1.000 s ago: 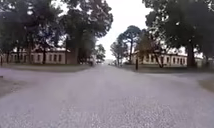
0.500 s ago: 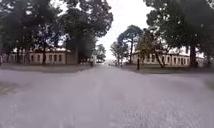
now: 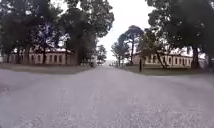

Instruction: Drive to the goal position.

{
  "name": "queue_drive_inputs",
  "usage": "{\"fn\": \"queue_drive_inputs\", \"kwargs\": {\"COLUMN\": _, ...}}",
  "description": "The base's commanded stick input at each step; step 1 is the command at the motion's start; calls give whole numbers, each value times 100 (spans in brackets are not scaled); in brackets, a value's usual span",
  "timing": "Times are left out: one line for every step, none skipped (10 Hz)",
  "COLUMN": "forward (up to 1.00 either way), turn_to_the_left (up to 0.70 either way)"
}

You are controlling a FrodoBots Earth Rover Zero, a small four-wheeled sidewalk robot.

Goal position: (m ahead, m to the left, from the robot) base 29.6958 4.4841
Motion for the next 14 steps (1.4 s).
{"fn": "queue_drive_inputs", "kwargs": {"forward": 85, "turn_to_the_left": 0}}
{"fn": "queue_drive_inputs", "kwargs": {"forward": 85, "turn_to_the_left": 0}}
{"fn": "queue_drive_inputs", "kwargs": {"forward": 85, "turn_to_the_left": 0}}
{"fn": "queue_drive_inputs", "kwargs": {"forward": 85, "turn_to_the_left": 0}}
{"fn": "queue_drive_inputs", "kwargs": {"forward": 85, "turn_to_the_left": 0}}
{"fn": "queue_drive_inputs", "kwargs": {"forward": 85, "turn_to_the_left": 0}}
{"fn": "queue_drive_inputs", "kwargs": {"forward": 85, "turn_to_the_left": 0}}
{"fn": "queue_drive_inputs", "kwargs": {"forward": 85, "turn_to_the_left": 0}}
{"fn": "queue_drive_inputs", "kwargs": {"forward": 85, "turn_to_the_left": 0}}
{"fn": "queue_drive_inputs", "kwargs": {"forward": 85, "turn_to_the_left": 0}}
{"fn": "queue_drive_inputs", "kwargs": {"forward": 85, "turn_to_the_left": 0}}
{"fn": "queue_drive_inputs", "kwargs": {"forward": 85, "turn_to_the_left": 0}}
{"fn": "queue_drive_inputs", "kwargs": {"forward": 85, "turn_to_the_left": 0}}
{"fn": "queue_drive_inputs", "kwargs": {"forward": 85, "turn_to_the_left": 0}}
